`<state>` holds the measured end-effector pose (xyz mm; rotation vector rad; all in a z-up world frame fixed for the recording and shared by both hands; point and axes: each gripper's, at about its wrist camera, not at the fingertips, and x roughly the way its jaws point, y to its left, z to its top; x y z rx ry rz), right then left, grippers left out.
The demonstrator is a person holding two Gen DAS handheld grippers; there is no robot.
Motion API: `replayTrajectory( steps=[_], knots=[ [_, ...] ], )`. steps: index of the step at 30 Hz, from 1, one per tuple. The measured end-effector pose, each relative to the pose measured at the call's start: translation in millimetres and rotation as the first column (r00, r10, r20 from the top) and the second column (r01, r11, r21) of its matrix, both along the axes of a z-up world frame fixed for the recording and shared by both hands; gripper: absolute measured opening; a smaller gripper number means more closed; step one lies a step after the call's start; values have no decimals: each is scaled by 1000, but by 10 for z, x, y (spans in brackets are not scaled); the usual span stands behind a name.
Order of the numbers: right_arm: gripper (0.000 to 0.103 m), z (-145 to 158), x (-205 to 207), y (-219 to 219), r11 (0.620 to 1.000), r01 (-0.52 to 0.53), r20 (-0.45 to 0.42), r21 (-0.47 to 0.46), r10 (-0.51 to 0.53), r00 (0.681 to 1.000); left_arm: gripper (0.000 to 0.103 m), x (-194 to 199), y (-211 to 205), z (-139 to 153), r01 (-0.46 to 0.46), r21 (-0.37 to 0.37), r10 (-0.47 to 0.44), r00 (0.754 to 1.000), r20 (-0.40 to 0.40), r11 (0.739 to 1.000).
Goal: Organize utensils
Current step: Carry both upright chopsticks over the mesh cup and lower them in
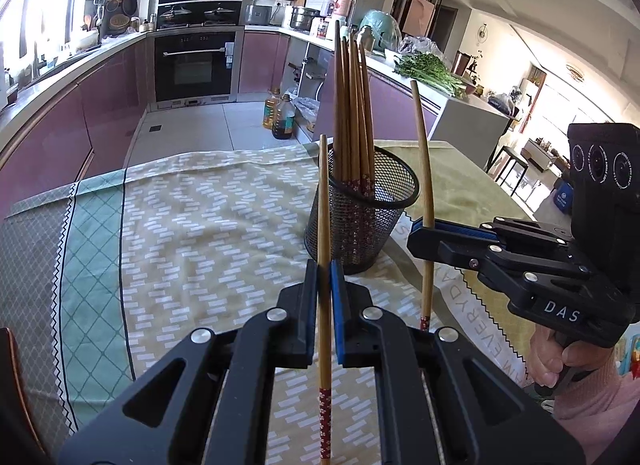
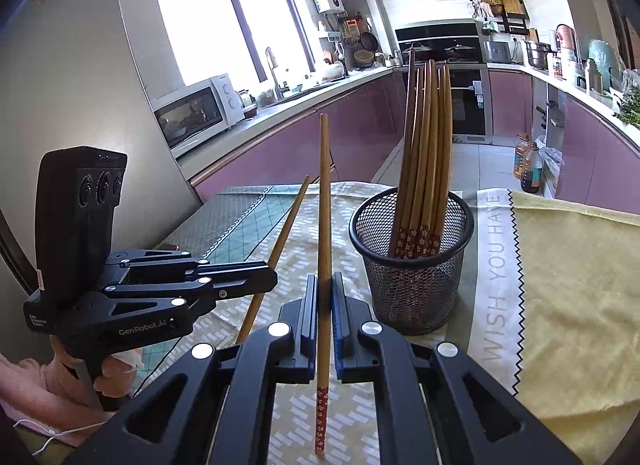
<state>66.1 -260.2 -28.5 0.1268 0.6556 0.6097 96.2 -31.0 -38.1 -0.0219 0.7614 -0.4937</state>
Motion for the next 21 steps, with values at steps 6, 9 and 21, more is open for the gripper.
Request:
replayTrajectory(
  steps=[6,9,21],
  knots=[
    [6,32,-28,-35,1000,6,13,5,-6,1000,7,-19,-12,47,9,-13,-9,1000,8,1000],
    [6,54,-32,-33,1000,7,17,6,-7,1000,7,-26,-11,67,11,-18,-11,1000,10,1000],
    [6,97,-41,-71,1000,22,34,12,-22,999,7,-19,-2,106,13,-35,-12,1000,18,999]
  ],
)
